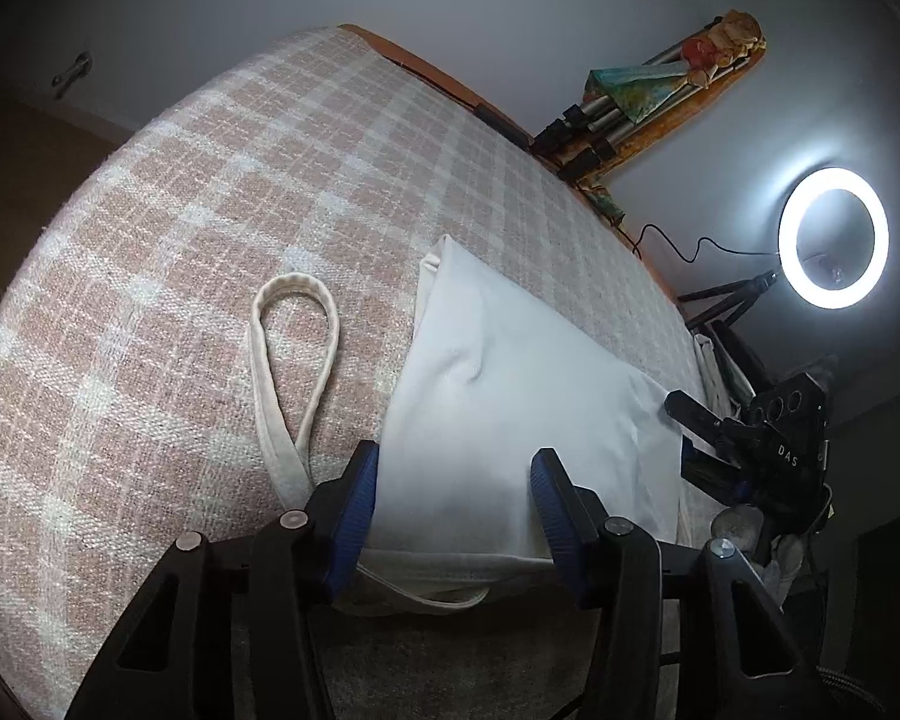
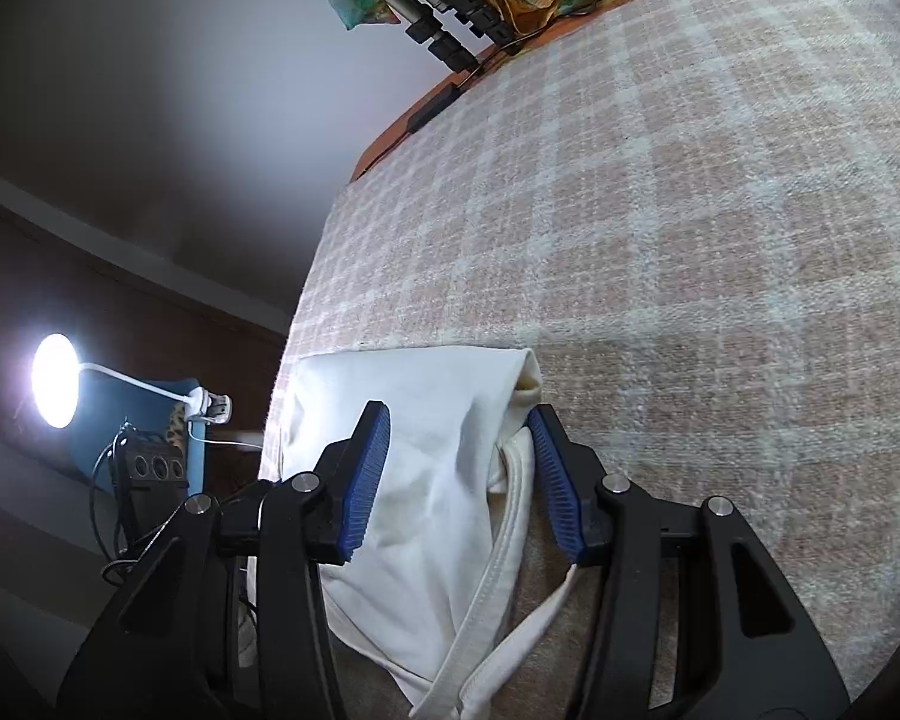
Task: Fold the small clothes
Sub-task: 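Lift the folded tank top with both tools and carry it toward the clothes stack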
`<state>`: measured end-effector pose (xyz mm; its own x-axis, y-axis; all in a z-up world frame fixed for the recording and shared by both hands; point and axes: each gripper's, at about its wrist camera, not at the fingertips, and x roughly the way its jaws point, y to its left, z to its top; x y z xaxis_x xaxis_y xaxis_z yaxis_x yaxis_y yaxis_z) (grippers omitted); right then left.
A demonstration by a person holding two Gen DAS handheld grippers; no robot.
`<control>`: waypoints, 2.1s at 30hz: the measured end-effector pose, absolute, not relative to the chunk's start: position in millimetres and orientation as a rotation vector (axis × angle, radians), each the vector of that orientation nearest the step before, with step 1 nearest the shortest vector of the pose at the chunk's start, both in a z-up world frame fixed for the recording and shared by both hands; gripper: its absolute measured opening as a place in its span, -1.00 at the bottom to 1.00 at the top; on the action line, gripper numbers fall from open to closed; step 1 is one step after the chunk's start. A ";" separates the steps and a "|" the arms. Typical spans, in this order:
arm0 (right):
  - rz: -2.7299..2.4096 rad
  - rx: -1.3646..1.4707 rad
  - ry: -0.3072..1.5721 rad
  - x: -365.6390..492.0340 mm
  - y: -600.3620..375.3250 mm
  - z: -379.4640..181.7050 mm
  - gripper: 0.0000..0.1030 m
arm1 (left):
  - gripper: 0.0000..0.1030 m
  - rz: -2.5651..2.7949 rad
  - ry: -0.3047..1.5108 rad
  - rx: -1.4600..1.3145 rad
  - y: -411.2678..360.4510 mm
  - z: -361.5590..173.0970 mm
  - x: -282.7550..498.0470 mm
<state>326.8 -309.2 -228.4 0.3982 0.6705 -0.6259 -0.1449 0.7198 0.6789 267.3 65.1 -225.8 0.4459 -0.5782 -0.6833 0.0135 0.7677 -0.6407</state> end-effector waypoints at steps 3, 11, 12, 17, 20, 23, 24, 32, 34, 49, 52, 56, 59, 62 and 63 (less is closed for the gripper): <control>0.548 0.577 1.047 327.8 -306.2 -228.5 -0.34 | -0.36 -0.397 1.060 -0.608 59.7 -228.8 268.9; 0.510 0.511 1.035 324.1 -299.2 -218.6 -0.71 | -0.81 -0.386 1.046 -0.574 55.3 -222.8 270.3; 0.513 0.503 1.028 323.3 -297.7 -215.6 -0.72 | -0.81 -0.387 1.039 -0.566 54.8 -220.0 269.1; 0.514 0.482 1.004 320.5 -292.6 -206.9 -0.73 | -0.83 -0.389 1.020 -0.543 54.6 -211.4 266.0; 0.512 0.488 1.000 319.8 -293.4 -204.3 -0.74 | -0.84 -0.394 0.999 -0.538 54.8 -202.5 263.4; 0.519 0.484 0.979 316.8 -295.7 -195.6 -0.74 | -0.84 -0.411 0.974 -0.519 48.9 -188.9 259.2; 0.524 0.487 0.966 314.8 -297.6 -191.1 -0.74 | -0.84 -0.421 0.967 -0.516 45.1 -184.3 257.9; 0.519 0.474 0.883 298.3 -319.2 -150.7 -0.74 | -0.84 -0.490 0.931 -0.461 -0.1 -151.4 251.7; 0.511 0.478 0.867 294.5 -329.5 -141.7 -0.74 | -0.84 -0.505 0.921 -0.451 -13.9 -143.3 252.3; 0.410 0.453 0.759 262.4 -448.4 -87.7 -0.74 | -0.84 -0.696 0.886 -0.394 -159.9 -107.1 279.9; 0.373 0.444 0.737 258.2 -480.9 -77.7 -0.74 | -0.84 -0.732 0.878 -0.380 -194.4 -102.1 288.9; 0.315 0.437 0.706 253.4 -526.6 -64.7 -0.75 | -0.84 -0.777 0.866 -0.377 -243.4 -93.4 303.5; 0.267 0.443 0.680 251.8 -562.1 -54.4 -0.75 | -0.84 -0.813 0.849 -0.344 -287.2 -82.1 312.6; 0.217 0.436 0.648 251.4 -595.4 -40.8 -0.75 | -0.84 -0.847 0.828 -0.304 -327.8 -71.2 320.7; 0.202 0.437 0.636 251.7 -607.3 -36.0 -0.75 | -0.84 -0.857 0.821 -0.292 -340.8 -68.1 323.8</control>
